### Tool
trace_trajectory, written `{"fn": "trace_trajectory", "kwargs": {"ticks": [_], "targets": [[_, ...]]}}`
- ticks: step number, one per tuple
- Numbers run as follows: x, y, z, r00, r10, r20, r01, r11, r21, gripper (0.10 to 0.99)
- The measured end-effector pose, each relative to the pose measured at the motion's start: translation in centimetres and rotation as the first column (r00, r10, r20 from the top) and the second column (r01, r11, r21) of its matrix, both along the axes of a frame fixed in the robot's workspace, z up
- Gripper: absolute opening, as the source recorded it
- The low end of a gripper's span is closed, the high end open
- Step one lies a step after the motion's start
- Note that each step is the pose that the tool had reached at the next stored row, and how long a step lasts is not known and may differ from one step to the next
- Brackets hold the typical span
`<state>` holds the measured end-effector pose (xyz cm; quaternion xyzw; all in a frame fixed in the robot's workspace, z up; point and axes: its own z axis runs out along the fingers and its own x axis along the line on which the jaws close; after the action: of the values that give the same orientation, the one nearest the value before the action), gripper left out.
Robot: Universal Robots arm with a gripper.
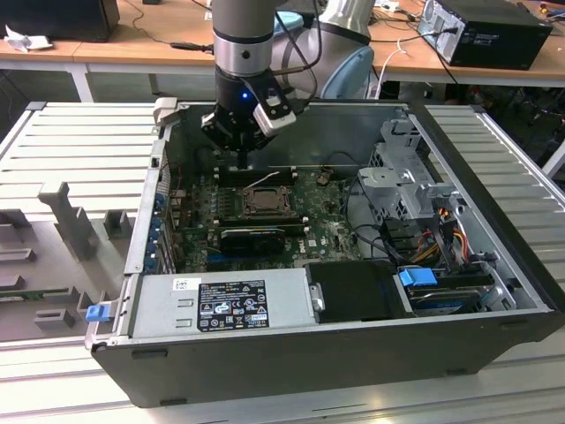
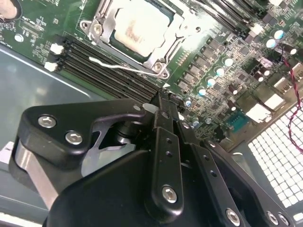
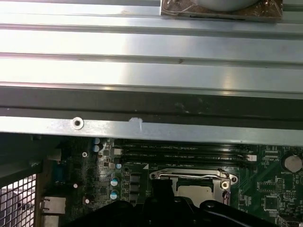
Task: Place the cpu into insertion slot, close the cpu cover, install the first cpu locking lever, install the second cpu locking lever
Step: 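Install the first cpu locking lever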
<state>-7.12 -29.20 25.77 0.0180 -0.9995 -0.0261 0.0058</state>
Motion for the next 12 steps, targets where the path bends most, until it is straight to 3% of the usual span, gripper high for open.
{"fn": "trace_trajectory", "kwargs": {"ticks": [2, 4, 8, 12], "targets": [[0.2, 0.0, -0.01, 1.0, 0.0, 0.0, 0.0, 1.0, 0.0, 0.106], [1.13, 0.0, -0.1, 1.0, 0.0, 0.0002, 0.0, 1.0, 0.0, 0.106], [1.61, 0.0, -0.22, 1.0, 0.0, -0.0001, 0.0, 1.0, 0.001, 0.106], [2.19, -0.16, -0.48, 1.0, 0.0, 0.0002, 0.0, 0.9988, 0.048, 0.106]]}}
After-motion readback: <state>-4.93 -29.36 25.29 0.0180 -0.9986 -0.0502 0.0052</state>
